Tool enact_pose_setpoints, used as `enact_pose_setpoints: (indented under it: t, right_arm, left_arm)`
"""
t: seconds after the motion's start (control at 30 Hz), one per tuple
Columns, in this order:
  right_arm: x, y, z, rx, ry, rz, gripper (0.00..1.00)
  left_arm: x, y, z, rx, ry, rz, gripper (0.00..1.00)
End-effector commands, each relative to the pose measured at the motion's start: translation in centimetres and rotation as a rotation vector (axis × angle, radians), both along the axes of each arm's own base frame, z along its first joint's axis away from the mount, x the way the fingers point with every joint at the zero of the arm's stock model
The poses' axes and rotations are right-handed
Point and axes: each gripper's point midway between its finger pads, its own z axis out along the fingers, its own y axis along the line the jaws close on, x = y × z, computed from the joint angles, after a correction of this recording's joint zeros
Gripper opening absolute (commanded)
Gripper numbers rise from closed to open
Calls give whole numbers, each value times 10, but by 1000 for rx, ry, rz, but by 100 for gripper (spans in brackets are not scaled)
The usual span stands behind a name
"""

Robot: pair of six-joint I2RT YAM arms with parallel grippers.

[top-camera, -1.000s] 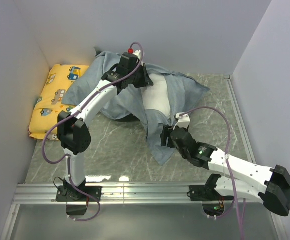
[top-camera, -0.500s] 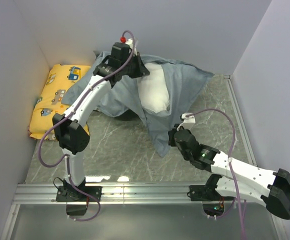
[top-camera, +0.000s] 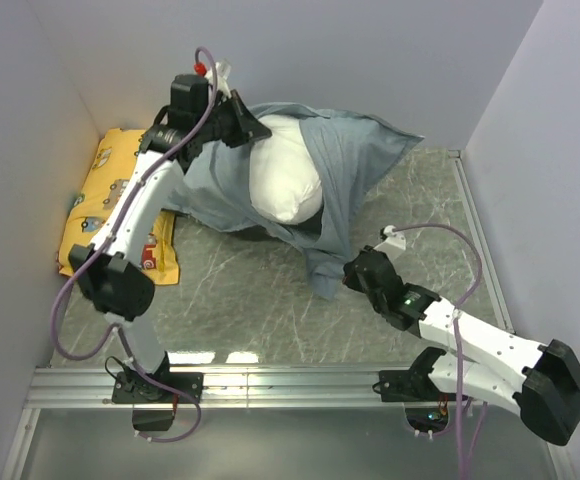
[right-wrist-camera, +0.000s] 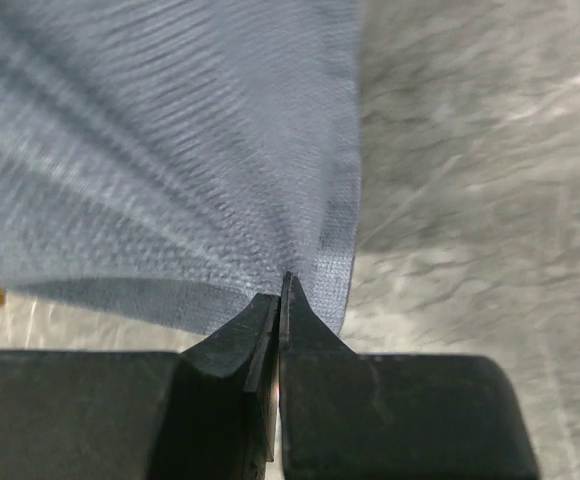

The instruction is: Remove the pillowcase from the pillow

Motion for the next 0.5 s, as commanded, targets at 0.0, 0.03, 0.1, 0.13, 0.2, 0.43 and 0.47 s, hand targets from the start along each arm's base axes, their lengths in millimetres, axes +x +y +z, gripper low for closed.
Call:
enact_pose_setpoints:
  t: [0.0,0.03,0.1,0.13,0.2,0.43,0.47]
  right_arm:
    - [-1,-23,-24,-50,104,-3,0]
    - [4,-22,-17,-49,95,0,0]
    - [12,-15,15,-60,45,49,0]
    - [12,-11,27,-58,33,67,1]
    - [7,5,66,-65,-32,147,26]
    - [-23,24,125,-89,-81,232,56]
    - [-25,24,129,-81,-87,231,57]
  left_arm:
    - [-28,22,103,-170,-324,24,1]
    - [-38,19,82,-173,-282,20,0]
    - [-50,7,68,-167,-272,12,0]
    - [-56,3,50,-152,-242,7,0]
    - [-64,-11,37,-145,-225,-5,1]
    - [-80,-39,-9,-125,-155,-41,0]
    - [-81,-41,-10,-123,-155,-46,0]
